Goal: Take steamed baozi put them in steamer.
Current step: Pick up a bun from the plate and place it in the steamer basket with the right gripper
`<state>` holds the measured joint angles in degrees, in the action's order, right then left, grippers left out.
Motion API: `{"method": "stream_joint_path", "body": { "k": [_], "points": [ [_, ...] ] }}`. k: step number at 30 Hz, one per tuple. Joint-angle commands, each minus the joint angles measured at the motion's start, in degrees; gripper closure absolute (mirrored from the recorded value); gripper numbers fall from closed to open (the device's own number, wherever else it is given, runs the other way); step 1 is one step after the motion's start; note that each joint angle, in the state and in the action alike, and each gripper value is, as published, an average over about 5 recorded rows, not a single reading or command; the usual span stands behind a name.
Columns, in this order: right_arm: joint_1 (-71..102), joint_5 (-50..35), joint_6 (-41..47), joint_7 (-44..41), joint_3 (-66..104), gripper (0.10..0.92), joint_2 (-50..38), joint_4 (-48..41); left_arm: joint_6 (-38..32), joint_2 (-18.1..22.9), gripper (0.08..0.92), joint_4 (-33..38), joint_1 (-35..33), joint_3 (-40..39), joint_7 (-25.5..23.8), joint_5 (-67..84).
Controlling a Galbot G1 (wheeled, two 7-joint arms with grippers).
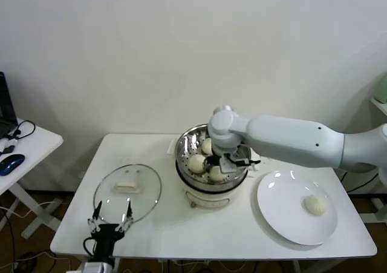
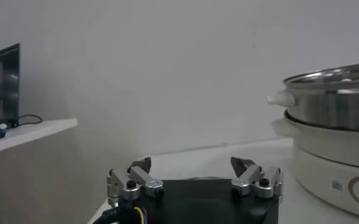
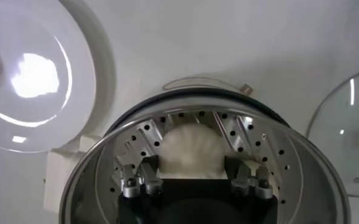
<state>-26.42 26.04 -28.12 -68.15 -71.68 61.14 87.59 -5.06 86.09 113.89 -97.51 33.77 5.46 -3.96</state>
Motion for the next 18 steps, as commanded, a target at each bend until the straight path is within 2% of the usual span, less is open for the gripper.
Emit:
{"method": "stream_joint_path", "body": {
  "k": [1,12,18],
  "points": [
    [1.25,0.52,-0.89,0.04,-0.13,0.33,0.68,-0.4,0.18,-0.03,0.177,-0.28,0.27,-0.06,-0.02,-0.09],
    [1.51,0.41,-0.93,0.19,-0.11,0.328,0.48,-1.01,0.41,0.07,0.177,-0.34,0.8,-0.18,0.03,-0.21],
    [1.23,0.3,-1.18,0.27,0.16,0.249,0.16,-0.92,0.39,0.14,0.177,-0.38,0.74,-0.11,0.07,-0.18]
  ]
}}
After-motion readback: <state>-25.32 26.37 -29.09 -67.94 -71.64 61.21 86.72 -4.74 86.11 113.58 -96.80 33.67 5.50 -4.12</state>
